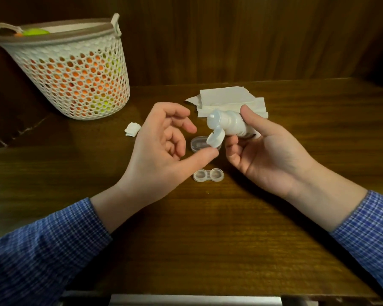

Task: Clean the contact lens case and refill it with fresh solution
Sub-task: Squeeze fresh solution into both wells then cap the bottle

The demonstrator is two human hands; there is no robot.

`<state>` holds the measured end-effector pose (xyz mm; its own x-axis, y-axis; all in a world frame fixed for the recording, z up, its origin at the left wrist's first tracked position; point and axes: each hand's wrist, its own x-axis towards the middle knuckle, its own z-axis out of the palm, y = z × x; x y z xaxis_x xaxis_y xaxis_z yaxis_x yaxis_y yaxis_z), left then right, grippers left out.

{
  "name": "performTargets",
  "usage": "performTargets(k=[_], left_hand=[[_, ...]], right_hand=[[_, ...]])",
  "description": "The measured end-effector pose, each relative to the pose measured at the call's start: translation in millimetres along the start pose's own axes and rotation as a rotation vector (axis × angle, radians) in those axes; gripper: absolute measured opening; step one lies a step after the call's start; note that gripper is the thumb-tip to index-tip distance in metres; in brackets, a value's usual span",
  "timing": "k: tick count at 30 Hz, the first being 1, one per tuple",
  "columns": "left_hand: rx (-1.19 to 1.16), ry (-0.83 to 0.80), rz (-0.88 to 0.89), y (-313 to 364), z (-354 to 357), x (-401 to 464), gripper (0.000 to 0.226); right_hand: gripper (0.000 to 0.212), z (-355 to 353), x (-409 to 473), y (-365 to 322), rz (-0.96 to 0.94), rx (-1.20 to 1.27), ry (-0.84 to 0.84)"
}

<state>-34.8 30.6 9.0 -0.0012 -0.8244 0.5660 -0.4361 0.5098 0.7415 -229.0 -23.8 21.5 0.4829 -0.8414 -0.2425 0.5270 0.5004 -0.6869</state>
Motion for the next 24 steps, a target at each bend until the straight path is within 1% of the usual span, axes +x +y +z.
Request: performTargets(k=[3,6,8,11,13,15,18,21,24], left_hand=[[-0.08,-0.082,-0.05,0.8,-2.3,-1.0,0.074],[-0.112,-0.147,-0.092,0.5,-4.4,-0.3,0.079],[-0.118,-0.184,-0.128,-2.3,-10.2,0.6,0.081],[0.016,-0.313,-0.202,-9.8,-22.5,0.6,0.083],[0.1,-0.401,-0.249,-15.6,-27.4,-0.3,0.081],[0.116,-0.429,-0.275,-20.2,-28.5,-1.1,0.076],[0.162,-0.436,-0.244,-22.9,-24.2,-1.5,0.073],[0.191,-0.45,-0.214,-23.3,-20.0,-1.5,0.074],[0.191,-0.438,-0.203,-24.9,-18.9,-1.3,0.081]], right_hand=[[0.051,-1.6,2.5,1.6,0.007,-0.035,-0.009],[0.053,-3.3,4.2,3.1,0.038,-0.069,-0.042],[0.048,-5.0,4.8,1.7,0.061,-0.027,-0.039],[0.044,-9.2,4.6,-3.2,0.075,0.09,-0.015],[0.047,-10.0,5.7,-4.4,0.053,0.103,-0.01],[0.045,-7.9,9.3,-3.7,0.014,-0.011,0.029],[0.035,-1.9,16.3,-0.6,-0.017,-0.264,0.091],[0.035,0.0,20.1,3.1,-0.027,-0.434,0.019],[0.024,-1.6,21.5,6.5,-0.066,-0.52,-0.069]])
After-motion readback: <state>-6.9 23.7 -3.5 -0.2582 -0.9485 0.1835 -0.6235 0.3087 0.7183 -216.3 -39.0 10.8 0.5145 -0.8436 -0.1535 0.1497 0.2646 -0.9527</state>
